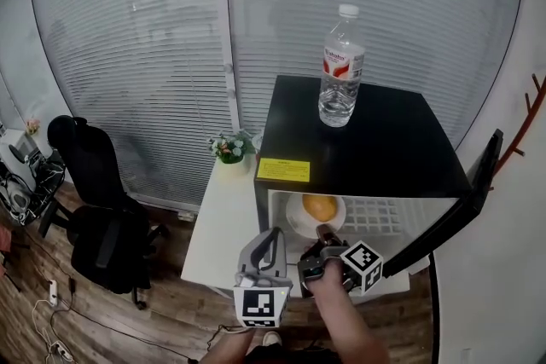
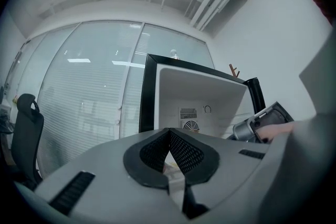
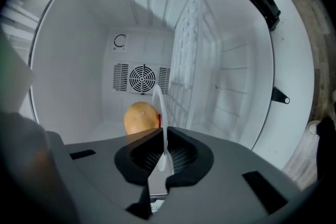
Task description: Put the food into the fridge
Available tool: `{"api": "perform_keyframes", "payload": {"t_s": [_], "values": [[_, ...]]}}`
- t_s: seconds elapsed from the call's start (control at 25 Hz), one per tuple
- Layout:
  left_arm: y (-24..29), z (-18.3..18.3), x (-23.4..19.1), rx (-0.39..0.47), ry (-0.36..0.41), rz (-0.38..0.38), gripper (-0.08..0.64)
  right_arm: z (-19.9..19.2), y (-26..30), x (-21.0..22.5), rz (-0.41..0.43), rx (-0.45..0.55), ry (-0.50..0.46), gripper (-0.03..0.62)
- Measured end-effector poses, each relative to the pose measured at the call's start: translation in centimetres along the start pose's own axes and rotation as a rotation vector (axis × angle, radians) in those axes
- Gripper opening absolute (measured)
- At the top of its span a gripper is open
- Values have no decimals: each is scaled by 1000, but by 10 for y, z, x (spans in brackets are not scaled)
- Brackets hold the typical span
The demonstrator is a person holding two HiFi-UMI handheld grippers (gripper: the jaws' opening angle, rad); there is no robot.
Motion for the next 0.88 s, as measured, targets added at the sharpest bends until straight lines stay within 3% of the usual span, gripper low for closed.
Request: {"api": "perform_keyframes", "payload": {"t_s": [0.88], "values": [[-22,-10,-4,-39,12,76,26,-14,-2,17,-45,-38,65,41]]}}
Point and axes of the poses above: the fingertips, and each gripper's own axes: y forward along the fingers, x to its right, z out of its top, the point moved 1 cm from there along -y, backward along the fingers, and after that the axes turned 10 degrees about x, right-handed, at the moved point
